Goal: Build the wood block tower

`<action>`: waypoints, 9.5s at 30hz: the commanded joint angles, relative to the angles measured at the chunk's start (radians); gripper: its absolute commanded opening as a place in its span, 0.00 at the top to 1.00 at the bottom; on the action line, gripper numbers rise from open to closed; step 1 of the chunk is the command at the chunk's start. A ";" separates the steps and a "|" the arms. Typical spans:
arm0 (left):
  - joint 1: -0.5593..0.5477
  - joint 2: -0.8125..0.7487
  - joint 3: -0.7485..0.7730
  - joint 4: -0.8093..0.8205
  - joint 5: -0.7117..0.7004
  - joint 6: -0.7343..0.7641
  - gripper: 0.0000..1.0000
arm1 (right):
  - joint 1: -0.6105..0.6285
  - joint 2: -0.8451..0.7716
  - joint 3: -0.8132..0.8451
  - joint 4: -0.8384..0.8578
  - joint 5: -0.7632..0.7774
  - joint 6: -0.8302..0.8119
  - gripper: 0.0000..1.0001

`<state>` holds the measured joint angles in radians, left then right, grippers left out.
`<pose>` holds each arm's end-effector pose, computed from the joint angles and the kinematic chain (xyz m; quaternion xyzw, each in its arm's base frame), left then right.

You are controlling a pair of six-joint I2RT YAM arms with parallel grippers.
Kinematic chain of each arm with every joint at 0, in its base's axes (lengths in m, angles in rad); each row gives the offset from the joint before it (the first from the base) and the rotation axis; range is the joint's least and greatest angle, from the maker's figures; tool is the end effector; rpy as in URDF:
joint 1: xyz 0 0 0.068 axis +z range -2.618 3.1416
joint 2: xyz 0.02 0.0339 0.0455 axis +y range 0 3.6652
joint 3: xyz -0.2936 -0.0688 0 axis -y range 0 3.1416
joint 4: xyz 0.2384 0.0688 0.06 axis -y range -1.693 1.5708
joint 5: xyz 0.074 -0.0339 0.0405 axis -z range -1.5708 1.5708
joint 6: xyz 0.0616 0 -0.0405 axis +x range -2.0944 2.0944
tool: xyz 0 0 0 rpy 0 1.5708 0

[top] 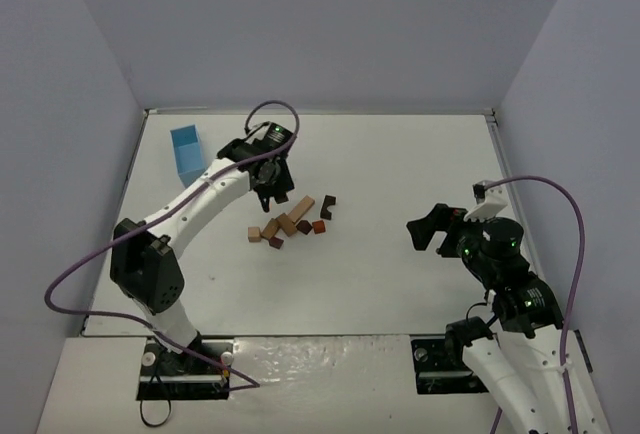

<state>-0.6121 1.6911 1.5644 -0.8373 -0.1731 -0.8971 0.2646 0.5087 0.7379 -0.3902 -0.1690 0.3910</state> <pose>0.3139 -0.2074 0.3237 -0.1606 0.9375 -0.1438 0.2734 0.1084 0.0401 0.3475 -0.0066 0.7609 0.2687 0.5906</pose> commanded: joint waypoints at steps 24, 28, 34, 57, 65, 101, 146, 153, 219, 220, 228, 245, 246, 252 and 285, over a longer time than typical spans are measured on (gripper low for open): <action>0.297 0.449 0.339 -0.032 0.129 -0.103 0.84 | 0.008 0.228 0.109 0.041 0.164 -0.036 0.00; 0.302 0.450 0.372 -0.029 0.145 -0.065 0.68 | 0.008 0.246 0.107 0.042 0.211 -0.044 0.00; 0.297 0.382 0.355 -0.025 0.120 0.037 0.26 | 0.008 0.273 0.125 0.041 0.203 -0.079 0.00; 0.256 0.400 0.396 0.017 0.259 1.208 0.04 | 0.008 0.250 0.110 0.046 0.080 -0.131 0.00; 0.259 0.496 0.443 0.008 0.376 1.194 0.04 | 0.008 0.248 0.127 0.045 0.098 -0.125 0.00; 0.258 0.543 0.425 0.019 0.242 0.785 0.95 | 0.008 0.365 0.144 0.057 0.130 -0.132 0.00; 0.272 0.524 0.452 0.015 0.094 0.350 0.22 | 0.008 0.415 0.150 0.082 0.126 -0.155 0.00; 0.165 0.362 0.381 0.018 0.149 0.421 0.22 | 0.008 0.399 0.143 0.082 0.135 -0.149 0.00; -0.296 0.669 0.494 -0.005 -0.607 0.709 1.00 | 0.007 0.385 0.093 0.137 0.288 -0.048 0.00; -0.302 0.678 0.495 -0.006 -0.618 0.709 1.00 | 0.007 0.378 0.092 0.137 0.295 -0.045 0.00; -0.358 0.720 0.474 -0.007 -0.618 0.677 0.93 | 0.006 0.252 0.086 0.132 0.340 -0.033 0.00; -0.429 0.718 0.556 -0.121 -0.511 0.489 0.23 | 0.006 0.201 0.188 0.116 0.253 -0.065 0.00; -0.429 0.700 0.568 -0.137 -0.505 0.472 0.22 | 0.007 0.200 0.202 0.114 0.242 -0.068 0.00; -0.385 0.538 0.542 -0.166 -0.337 0.277 0.22 | 0.013 0.188 0.288 0.086 0.237 -0.092 0.00; -0.218 0.527 0.457 -0.160 -0.025 -0.655 0.03 | 0.139 0.078 0.257 0.037 0.272 -0.136 0.00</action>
<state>-0.8293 2.2155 1.9675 -0.9885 -0.2268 -1.4749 0.3780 0.5655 0.9997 -0.4127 0.0978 0.2775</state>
